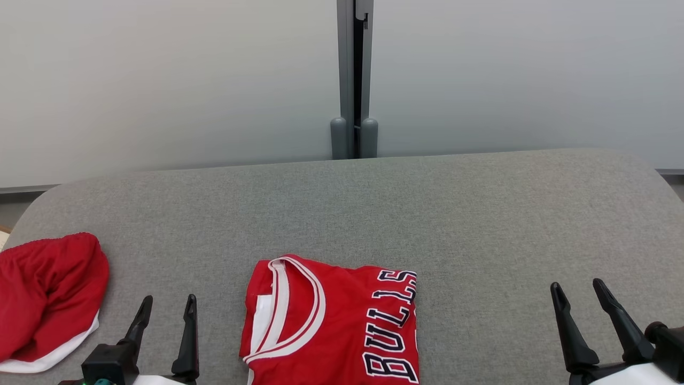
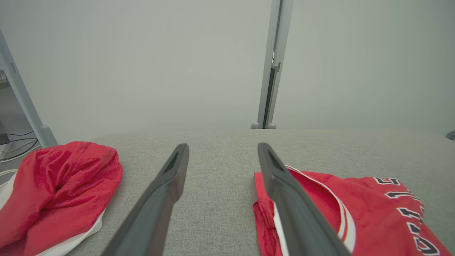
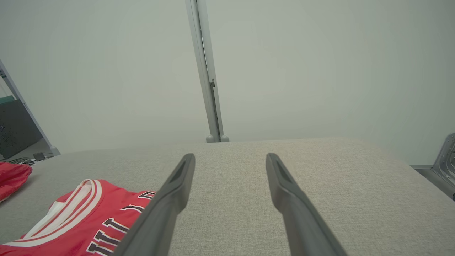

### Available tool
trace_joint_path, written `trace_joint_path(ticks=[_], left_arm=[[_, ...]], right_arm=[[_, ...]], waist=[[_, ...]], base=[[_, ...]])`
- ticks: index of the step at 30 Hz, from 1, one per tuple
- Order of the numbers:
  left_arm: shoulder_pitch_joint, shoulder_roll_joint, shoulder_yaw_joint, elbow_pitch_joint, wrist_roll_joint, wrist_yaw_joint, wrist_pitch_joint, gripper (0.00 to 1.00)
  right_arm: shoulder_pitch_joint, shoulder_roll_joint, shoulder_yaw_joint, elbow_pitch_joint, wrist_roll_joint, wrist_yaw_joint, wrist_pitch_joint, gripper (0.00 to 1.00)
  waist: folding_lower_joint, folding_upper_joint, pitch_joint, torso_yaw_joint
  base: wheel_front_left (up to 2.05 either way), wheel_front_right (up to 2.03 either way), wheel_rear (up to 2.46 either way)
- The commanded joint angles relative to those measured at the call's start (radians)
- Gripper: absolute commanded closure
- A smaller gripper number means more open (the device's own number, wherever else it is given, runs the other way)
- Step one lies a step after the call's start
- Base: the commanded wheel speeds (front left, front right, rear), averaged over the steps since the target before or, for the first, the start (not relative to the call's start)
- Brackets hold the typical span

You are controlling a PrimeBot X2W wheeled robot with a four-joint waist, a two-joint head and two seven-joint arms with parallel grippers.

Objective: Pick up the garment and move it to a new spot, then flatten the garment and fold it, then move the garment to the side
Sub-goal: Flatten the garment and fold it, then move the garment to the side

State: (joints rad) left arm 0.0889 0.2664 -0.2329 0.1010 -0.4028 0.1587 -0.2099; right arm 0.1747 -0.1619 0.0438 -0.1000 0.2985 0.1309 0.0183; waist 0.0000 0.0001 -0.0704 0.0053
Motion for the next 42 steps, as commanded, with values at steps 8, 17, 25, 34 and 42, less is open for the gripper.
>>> trace_joint_path(ticks=[8, 17, 25, 34, 42], left_arm=[[0.002, 0.009, -0.007, -0.015, -0.004, 0.008, 0.008, 0.0], [-0.014, 0.009, -0.014, -0.024, -0.005, 0.013, 0.01, 0.0], [-0.027, 0.006, -0.018, -0.047, -0.006, 0.019, 0.007, 0.0], [-0.107, -0.015, -0.023, -0.094, 0.019, 0.022, -0.021, 0.0], [-0.176, -0.044, -0.024, -0.104, 0.031, 0.009, -0.046, 0.0]], right_arm=[[0.017, -0.002, -0.016, -0.024, -0.007, 0.0, 0.014, 0.0], [0.022, 0.002, -0.02, -0.027, -0.009, 0.0, 0.016, 0.0], [0.026, -0.004, -0.025, -0.017, -0.012, 0.0, 0.023, 0.0], [-0.022, -0.013, 0.058, 0.088, 0.013, 0.0, 0.048, 0.0], [-0.131, 0.017, 0.17, 0.285, 0.07, 0.0, 0.023, 0.0]], waist=[[0.0, -0.0001, 0.011, 0.005], [0.0, -0.0001, 0.017, 0.008], [0.0, -0.0001, 0.026, 0.031], [0.0, -0.0001, 0.107, 0.127], [0.0, -0.0001, 0.187, 0.206]], base=[[0.0, 0.0, 0.0], [0.0, 0.0, 0.0], [0.0, 0.0, 0.0], [0.0, 0.0, 0.0], [0.0, 0.0, 0.0]])
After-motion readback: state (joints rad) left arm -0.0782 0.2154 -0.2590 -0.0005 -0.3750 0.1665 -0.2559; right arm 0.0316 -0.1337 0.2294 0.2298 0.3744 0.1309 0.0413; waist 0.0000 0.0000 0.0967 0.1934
